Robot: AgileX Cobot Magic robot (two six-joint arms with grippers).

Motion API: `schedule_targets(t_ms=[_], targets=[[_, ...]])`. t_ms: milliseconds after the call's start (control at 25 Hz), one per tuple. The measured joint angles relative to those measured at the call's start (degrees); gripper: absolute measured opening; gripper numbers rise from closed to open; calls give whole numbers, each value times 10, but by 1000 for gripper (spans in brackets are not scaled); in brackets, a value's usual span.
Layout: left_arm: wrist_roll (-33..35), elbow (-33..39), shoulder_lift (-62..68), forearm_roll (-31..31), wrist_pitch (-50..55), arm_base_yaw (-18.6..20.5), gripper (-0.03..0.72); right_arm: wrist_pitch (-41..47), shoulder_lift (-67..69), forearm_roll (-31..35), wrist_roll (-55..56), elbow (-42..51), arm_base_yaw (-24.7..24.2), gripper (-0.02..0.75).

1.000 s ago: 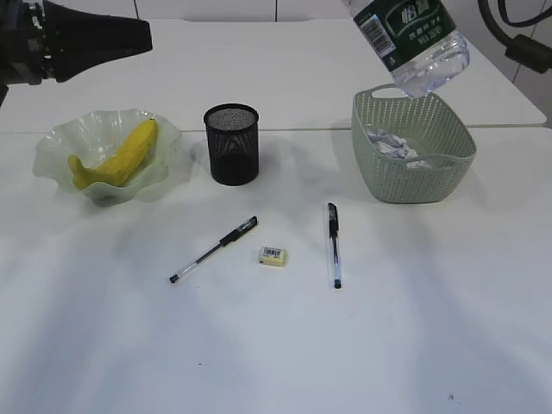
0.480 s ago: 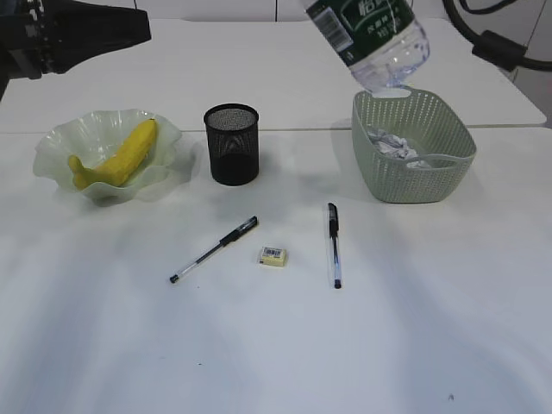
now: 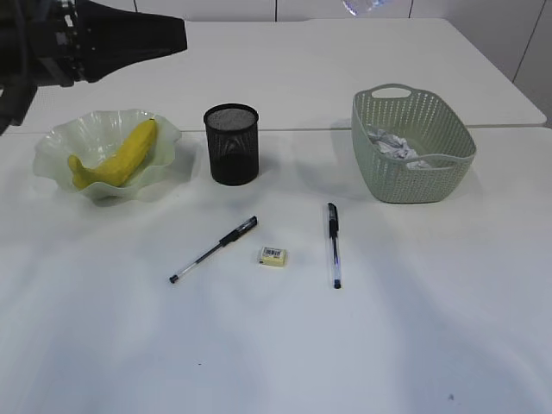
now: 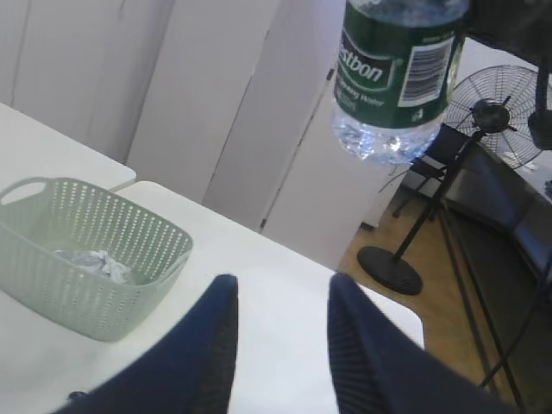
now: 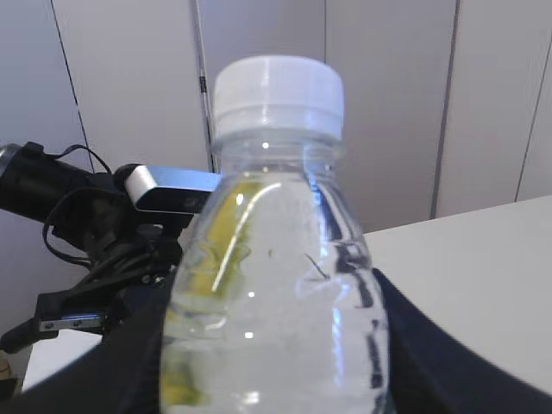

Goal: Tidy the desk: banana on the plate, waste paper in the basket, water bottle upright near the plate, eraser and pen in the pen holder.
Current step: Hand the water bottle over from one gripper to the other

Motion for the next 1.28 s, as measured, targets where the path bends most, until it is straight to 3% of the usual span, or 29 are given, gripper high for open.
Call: schedule_targets(t_ms=[560, 1280], targets=[[0, 0, -6, 0, 0, -4, 242, -21, 31, -12, -23, -1, 85, 381], [-1, 0, -7, 0, 0, -4, 242, -42, 32, -14, -35, -1, 91, 380]])
